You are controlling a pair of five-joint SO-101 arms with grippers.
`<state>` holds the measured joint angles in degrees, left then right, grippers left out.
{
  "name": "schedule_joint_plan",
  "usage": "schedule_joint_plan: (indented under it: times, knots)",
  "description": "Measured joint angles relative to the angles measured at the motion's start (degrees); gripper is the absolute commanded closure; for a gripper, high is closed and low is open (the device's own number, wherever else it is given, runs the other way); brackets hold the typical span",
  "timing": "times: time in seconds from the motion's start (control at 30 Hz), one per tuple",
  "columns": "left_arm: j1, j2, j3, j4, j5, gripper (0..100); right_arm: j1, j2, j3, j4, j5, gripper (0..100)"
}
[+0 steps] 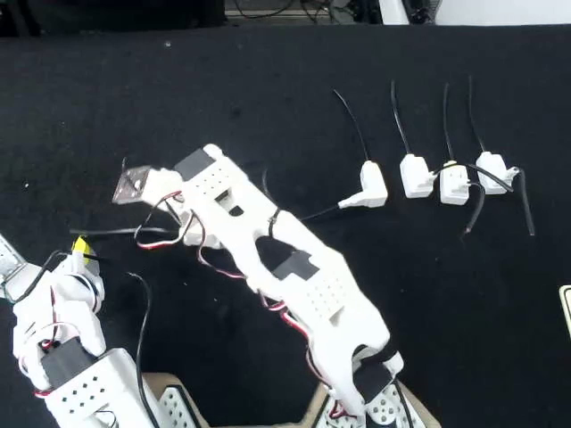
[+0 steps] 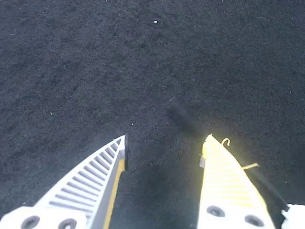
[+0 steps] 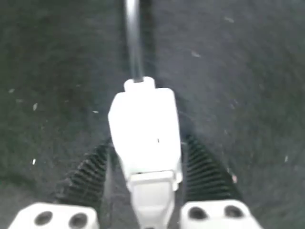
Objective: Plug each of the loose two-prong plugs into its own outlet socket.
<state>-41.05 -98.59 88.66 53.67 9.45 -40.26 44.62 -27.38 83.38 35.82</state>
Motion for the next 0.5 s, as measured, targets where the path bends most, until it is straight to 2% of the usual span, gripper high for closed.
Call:
schedule_joint_plan:
  times: [0.13,0.27,0.5]
  knots:
    - [0.0,0.0,0.0,0.0,0.0,74,5.01,-3.08,0.18,5.54,-10.64,98.8]
    - [0.88,0.0,0.0,0.0,0.0,74,15.12,-10.46,0.18,9.58,-23.12,98.8]
    - [2.11,0.0,0.0,0.0,0.0,74,30.42,-13.63,0.18,5.45,-31.65,98.8]
